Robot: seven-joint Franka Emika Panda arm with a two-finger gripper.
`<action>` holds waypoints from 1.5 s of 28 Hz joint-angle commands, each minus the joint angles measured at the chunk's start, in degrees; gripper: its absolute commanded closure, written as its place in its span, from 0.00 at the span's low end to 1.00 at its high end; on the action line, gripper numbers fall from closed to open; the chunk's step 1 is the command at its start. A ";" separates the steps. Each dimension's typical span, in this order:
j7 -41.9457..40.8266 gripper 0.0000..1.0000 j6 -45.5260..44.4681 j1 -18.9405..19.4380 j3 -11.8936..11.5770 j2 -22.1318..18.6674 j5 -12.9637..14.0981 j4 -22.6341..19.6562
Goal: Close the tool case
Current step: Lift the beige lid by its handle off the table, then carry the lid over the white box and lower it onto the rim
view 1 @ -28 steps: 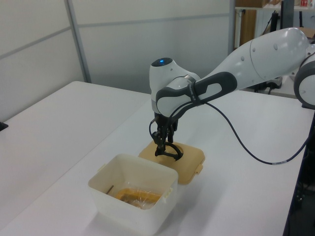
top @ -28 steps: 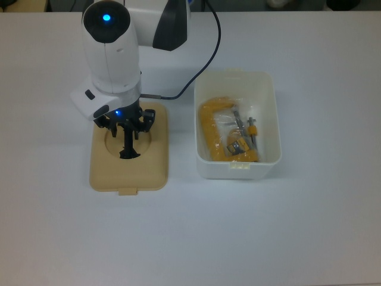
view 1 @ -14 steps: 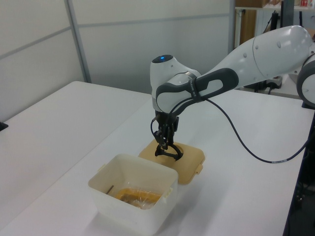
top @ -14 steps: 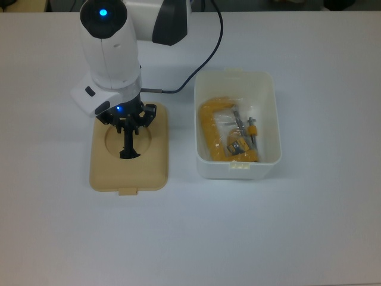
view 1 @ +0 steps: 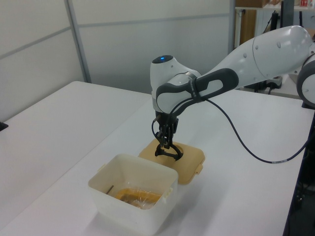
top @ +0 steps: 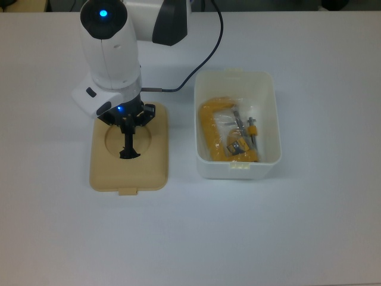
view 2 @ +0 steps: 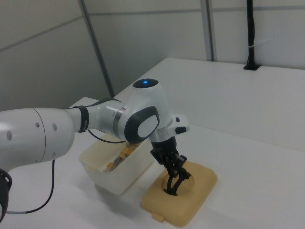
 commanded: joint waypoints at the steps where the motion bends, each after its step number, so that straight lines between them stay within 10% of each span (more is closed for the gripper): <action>1: -2.02 0.89 -1.01 -0.34 0.05 -0.93 1.11 -0.73; 21: -3.07 1.00 -5.39 -0.51 -0.57 -5.49 1.02 0.76; 42: -0.53 1.00 -26.50 2.38 0.66 -10.95 5.24 11.57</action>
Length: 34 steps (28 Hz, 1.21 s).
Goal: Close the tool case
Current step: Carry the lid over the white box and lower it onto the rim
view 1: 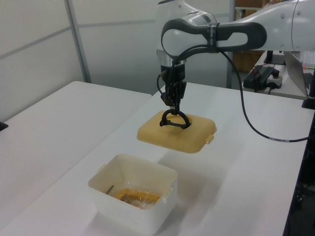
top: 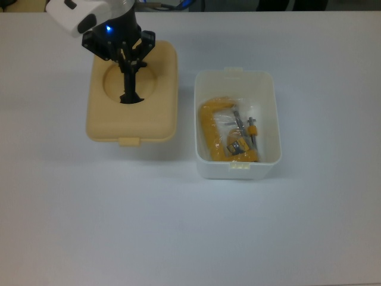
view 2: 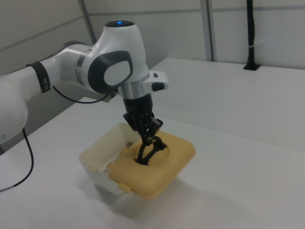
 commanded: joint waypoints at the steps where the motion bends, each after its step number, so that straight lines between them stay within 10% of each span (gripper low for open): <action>1: 2.60 1.00 -1.43 3.26 0.36 -0.22 0.99 0.80; 18: 16.14 1.00 5.07 15.92 0.36 0.22 0.29 -0.69; 34: 23.44 1.00 10.61 19.71 0.36 2.94 -0.06 -0.34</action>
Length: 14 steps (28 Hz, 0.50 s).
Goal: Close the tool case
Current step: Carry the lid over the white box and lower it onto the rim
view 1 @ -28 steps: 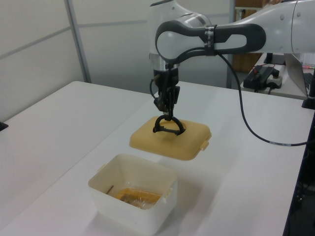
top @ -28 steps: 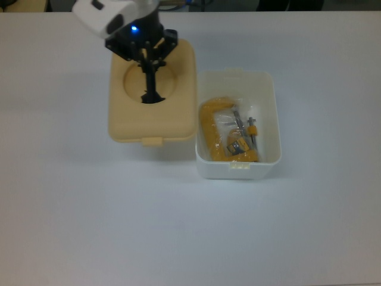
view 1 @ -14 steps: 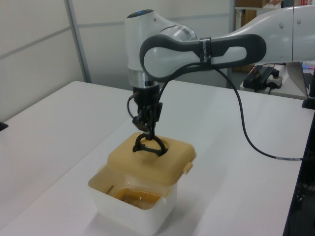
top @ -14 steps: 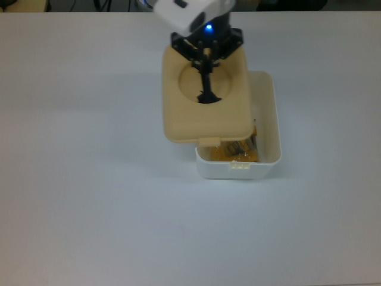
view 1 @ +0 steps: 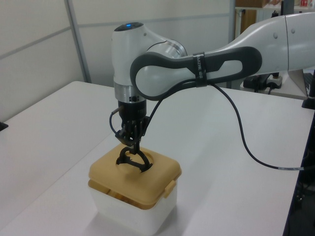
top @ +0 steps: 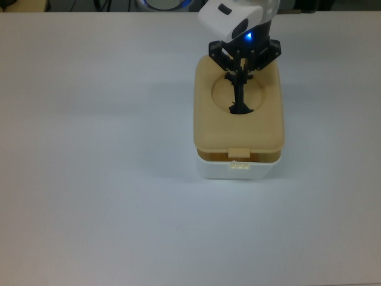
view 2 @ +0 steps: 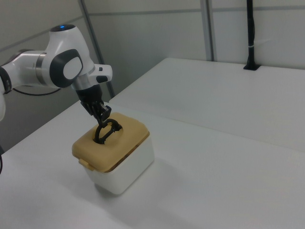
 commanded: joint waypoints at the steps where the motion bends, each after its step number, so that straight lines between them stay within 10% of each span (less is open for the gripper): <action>1: 1.98 1.00 1.90 0.81 -0.62 0.61 -0.62 -0.16; 12: 3.56 0.98 4.19 1.25 -0.62 2.19 -2.21 -0.08; 14: 3.56 0.59 4.19 1.25 -0.62 2.11 -2.21 -0.08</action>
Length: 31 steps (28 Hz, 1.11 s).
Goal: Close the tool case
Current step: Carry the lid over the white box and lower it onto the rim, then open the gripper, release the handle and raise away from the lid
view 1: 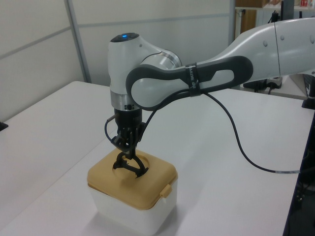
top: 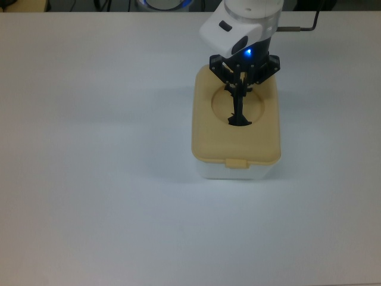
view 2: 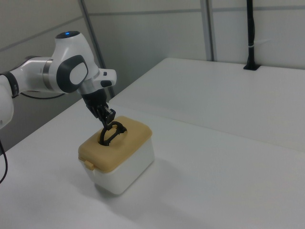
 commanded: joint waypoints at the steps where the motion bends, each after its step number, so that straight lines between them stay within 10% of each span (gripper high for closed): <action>1: 1.72 0.01 1.28 1.10 -0.60 -0.17 -1.22 -0.11; 19: -1.79 0.00 -7.76 -0.13 -2.09 -6.14 -1.75 -0.11; 31: -10.75 0.00 -17.79 -0.66 -12.46 -13.26 -1.75 -0.11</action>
